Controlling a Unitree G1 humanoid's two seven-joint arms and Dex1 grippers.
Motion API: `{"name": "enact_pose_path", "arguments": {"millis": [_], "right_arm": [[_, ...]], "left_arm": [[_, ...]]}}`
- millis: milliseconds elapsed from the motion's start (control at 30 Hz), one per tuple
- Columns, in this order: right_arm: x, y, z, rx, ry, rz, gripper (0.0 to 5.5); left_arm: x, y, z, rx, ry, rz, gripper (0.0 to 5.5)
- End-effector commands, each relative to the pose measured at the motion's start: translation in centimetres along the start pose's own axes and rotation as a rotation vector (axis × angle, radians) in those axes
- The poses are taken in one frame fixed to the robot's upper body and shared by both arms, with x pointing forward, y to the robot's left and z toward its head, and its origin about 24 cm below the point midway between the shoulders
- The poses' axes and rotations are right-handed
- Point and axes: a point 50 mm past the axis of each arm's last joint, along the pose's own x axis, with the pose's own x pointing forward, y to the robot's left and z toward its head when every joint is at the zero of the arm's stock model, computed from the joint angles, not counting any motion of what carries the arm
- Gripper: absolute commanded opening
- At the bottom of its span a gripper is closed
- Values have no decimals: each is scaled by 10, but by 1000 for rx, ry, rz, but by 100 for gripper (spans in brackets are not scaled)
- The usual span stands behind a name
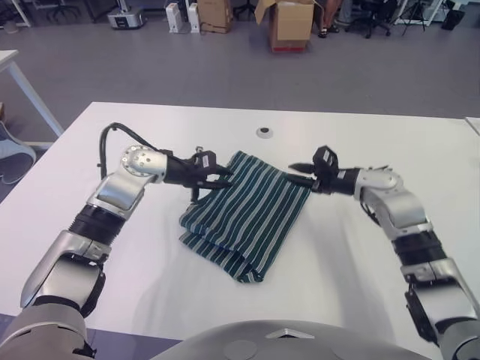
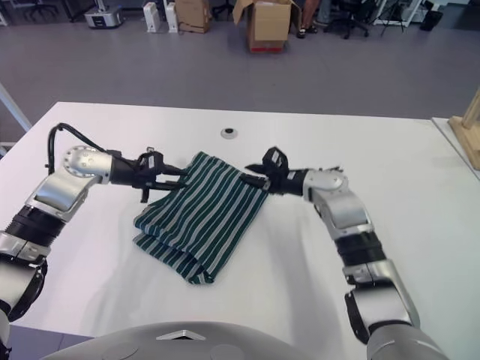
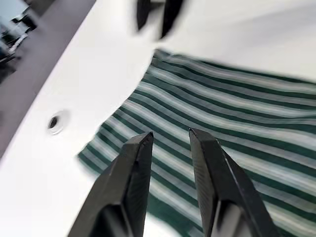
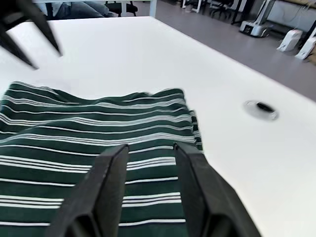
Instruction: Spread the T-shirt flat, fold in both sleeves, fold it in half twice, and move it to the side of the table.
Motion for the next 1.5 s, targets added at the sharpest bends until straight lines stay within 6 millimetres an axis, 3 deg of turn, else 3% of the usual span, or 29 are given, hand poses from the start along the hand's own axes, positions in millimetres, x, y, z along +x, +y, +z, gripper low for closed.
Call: {"name": "enact_pose_path", "arguments": {"millis": [33, 100, 167, 233, 300, 433, 500, 600, 700, 800, 867, 967, 1133, 1400, 1500], "right_arm": [[13, 52, -23, 160, 23, 21, 171], [13, 73, -40, 187, 96, 28, 171], [4, 80, -50, 173, 189, 76, 171], [-6, 66, -54, 107, 282, 75, 171], [-14, 51, -54, 35, 351, 60, 171], [-26, 36, -43, -15, 360, 111, 171], [-27, 44, -33, 42, 287, 179, 171], [-34, 34, -13, 89, 167, 139, 171], [-42, 24, -6, 91, 137, 76, 171], [-80, 32, -36, -50, 259, -33, 171], [-98, 44, -58, -132, 319, -27, 205], [-113, 59, -81, -399, 377, 28, 262], [-112, 81, -94, -754, 276, 165, 282], [-82, 69, -99, -921, 132, 285, 282], [-65, 63, -94, -956, 107, 358, 282]], "left_arm": [[-8, -17, -47, 99, 299, -141, 135], [-2, -43, -52, 69, 262, -251, 135], [0, -72, -45, -133, 151, -353, 135], [-4, -95, -34, -256, 102, -459, 135], [-10, -104, -31, -269, 133, -497, 135], [-12, -103, -32, -245, 174, -406, 135], [-10, -85, -37, -194, 179, -231, 135], [-20, -65, -27, -248, -62, -32, 135], [-30, -66, -19, -326, -225, -34, 135], [-65, -103, -60, -326, -78, -50, 135], [-69, -131, -68, -209, -66, -95, 169], [-67, -159, -74, 142, -28, -60, 216], [-47, -169, -57, 533, -167, 17, 236], [7, -173, -56, 689, -292, -91, 236], [23, -178, -58, 708, -305, -210, 236]]}}
